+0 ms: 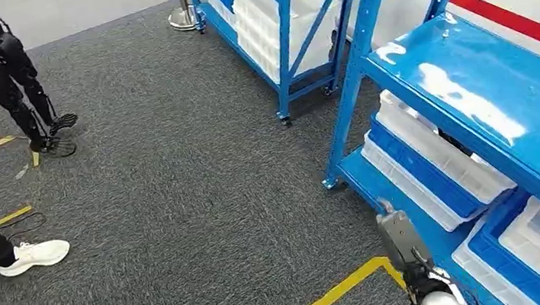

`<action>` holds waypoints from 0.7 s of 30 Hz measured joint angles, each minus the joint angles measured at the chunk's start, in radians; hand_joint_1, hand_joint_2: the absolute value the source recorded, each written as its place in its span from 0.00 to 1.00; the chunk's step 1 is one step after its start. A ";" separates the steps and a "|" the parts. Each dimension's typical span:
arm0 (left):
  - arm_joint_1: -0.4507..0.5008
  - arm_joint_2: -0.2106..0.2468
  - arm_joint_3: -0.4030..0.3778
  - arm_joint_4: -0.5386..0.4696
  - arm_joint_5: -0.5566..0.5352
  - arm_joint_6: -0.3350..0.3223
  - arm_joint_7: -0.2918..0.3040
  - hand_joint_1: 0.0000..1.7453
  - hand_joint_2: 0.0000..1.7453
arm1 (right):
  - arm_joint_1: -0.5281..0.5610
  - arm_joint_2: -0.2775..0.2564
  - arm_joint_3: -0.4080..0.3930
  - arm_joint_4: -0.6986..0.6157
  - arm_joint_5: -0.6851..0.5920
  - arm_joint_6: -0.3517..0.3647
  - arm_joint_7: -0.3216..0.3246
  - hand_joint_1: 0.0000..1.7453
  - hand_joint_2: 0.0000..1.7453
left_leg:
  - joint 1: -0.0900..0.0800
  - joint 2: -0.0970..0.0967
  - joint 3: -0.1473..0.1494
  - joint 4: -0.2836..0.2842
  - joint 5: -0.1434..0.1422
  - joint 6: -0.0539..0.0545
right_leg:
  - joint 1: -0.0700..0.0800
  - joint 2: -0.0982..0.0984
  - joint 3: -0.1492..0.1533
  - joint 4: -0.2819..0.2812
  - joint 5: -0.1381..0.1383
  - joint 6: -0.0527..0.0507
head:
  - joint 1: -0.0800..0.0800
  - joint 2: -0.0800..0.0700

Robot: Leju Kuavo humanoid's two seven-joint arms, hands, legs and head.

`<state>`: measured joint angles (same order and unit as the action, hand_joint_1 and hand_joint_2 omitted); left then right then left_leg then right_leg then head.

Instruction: Take the parts from the cabinet and place them on the table.

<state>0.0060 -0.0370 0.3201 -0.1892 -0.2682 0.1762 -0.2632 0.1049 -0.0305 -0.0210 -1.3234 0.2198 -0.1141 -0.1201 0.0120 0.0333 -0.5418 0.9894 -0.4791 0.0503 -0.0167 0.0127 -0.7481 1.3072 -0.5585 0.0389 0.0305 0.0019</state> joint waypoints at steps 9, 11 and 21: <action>-0.010 0.005 0.000 0.002 -0.025 -0.019 0.010 0.00 0.00 | -0.124 -0.025 -0.017 0.721 0.088 0.166 0.053 0.00 0.00 | 0.003 0.104 0.037 0.003 -0.033 -0.050 | 0.001 -0.053 0.184 -0.313 0.102 -0.015 | -0.002 0.000; -0.012 0.003 -0.001 0.002 -0.030 -0.020 0.011 0.00 0.00 | -0.127 -0.030 0.004 0.817 0.109 0.205 0.082 0.00 0.00 | 0.012 0.012 0.015 0.068 -0.083 -0.056 | -0.005 -0.034 0.187 -0.315 0.103 -0.027 | -0.007 0.000; -0.003 0.012 -0.001 0.008 -0.034 -0.030 0.014 0.00 0.00 | -0.126 -0.028 0.061 1.067 0.129 0.253 0.227 0.00 0.00 | 0.011 -0.108 0.003 0.026 -0.022 -0.039 | 0.012 0.101 0.184 -0.305 0.104 -0.030 | -0.005 0.000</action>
<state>0.0028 -0.0252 0.3193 -0.1808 -0.3021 0.1465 -0.2487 -0.0214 -0.0588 0.0397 -0.2564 0.3487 0.1385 0.1068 0.0233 -0.0748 -0.5386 1.0156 -0.5006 0.0117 -0.0043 0.1133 -0.5640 1.0023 -0.4541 0.0085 0.0251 0.0019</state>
